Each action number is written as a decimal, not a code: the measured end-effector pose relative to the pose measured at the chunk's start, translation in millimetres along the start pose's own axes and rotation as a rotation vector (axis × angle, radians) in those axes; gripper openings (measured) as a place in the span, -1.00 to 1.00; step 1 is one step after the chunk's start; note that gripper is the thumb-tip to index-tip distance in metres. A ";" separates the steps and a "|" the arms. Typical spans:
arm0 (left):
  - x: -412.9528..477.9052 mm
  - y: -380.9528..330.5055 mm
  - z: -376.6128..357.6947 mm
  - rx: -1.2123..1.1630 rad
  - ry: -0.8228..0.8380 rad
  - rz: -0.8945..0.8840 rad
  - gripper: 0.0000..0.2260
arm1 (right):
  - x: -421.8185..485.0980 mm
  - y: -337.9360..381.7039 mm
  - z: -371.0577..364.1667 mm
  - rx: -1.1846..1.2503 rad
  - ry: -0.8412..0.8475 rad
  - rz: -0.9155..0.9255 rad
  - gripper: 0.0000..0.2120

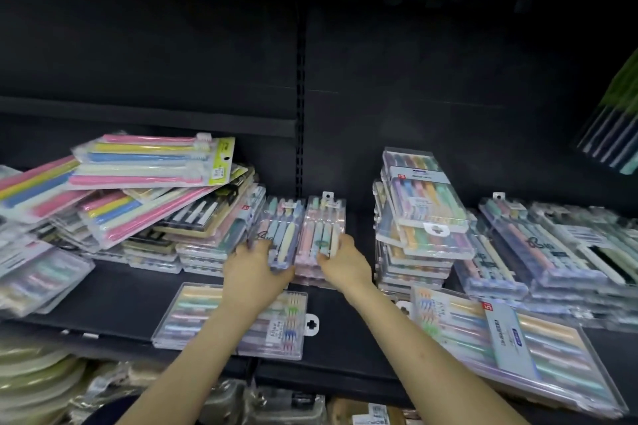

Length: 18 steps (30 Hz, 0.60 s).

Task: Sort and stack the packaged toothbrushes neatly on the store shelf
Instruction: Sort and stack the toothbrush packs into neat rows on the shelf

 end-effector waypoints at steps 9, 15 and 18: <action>-22.6 1.0 52.3 -0.586 -0.109 0.094 -0.61 | -1.0 -6.0 2.4 0.265 -0.043 -0.120 -0.87; -37.0 1.1 77.5 -0.795 -0.210 0.077 -0.80 | -24.8 -4.1 9.6 0.564 -0.076 -0.049 -0.90; -39.7 -3.6 89.0 -0.874 -0.224 0.023 -0.81 | -46.4 -2.0 16.1 0.665 -0.032 0.013 -0.87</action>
Point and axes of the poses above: each hand's wrist, its own x-axis towards the middle knuckle, its own z-axis out of the back of the hand, y = z × x, the point moved 2 cm from there along x, towards the middle knuckle, and after that the axes turned 13 degrees about -x, right-handed, at the moved point
